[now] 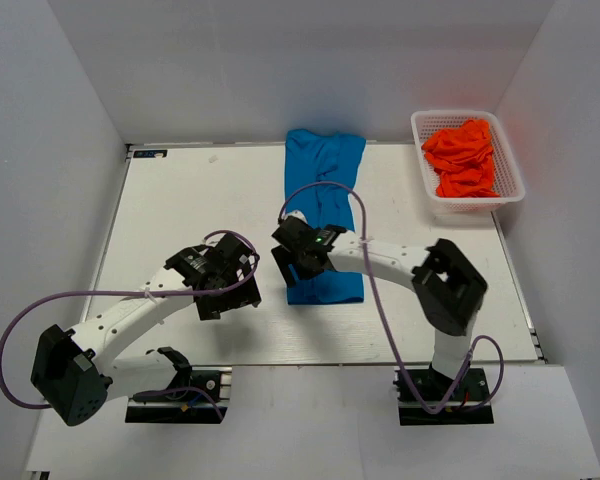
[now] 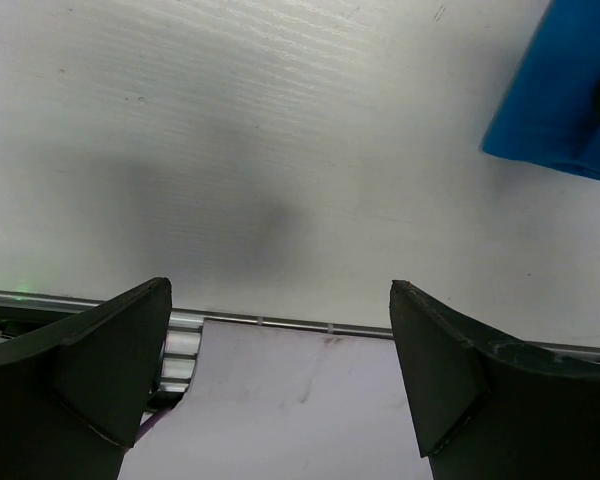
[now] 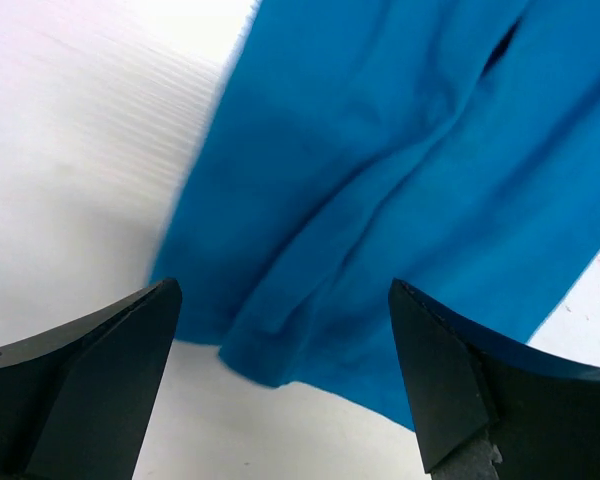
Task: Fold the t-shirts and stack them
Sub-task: Rotate the tshirt 90 degrees
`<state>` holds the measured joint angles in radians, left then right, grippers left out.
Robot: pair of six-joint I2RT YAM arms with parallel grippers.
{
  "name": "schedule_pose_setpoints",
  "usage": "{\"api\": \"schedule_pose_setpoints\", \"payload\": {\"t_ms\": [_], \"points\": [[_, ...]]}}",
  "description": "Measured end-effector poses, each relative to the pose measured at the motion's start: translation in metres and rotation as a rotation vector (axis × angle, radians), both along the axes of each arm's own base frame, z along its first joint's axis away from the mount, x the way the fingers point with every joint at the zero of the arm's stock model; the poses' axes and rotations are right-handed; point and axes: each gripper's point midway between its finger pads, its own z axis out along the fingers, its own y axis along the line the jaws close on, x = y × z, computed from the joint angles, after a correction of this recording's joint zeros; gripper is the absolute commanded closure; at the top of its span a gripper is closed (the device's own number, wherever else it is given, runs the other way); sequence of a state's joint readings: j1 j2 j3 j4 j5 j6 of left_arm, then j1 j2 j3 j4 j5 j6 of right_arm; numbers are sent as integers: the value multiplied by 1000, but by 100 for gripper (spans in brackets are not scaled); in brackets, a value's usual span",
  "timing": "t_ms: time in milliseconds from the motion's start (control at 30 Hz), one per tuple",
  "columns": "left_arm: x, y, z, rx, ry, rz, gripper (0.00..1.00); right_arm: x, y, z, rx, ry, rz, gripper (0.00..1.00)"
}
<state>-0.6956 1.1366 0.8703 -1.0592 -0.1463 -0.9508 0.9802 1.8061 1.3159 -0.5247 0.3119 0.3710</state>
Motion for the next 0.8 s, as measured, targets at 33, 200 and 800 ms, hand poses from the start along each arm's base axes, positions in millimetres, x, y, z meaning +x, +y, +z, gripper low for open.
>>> {"api": "schedule_pose_setpoints", "payload": {"t_ms": [33, 200, 800], "points": [[0, 0, 0, 1, 1, 0, 0, -1, -3, -9, -45, 11, -5, 10], [0, 1, -1, 5, 3, 1, 0, 2, -19, -35, -238, 4, -72, 10], [4, -3, -9, 13, 15, -7, 0, -21, -85, -19, -296, -26, -311, 10]]}}
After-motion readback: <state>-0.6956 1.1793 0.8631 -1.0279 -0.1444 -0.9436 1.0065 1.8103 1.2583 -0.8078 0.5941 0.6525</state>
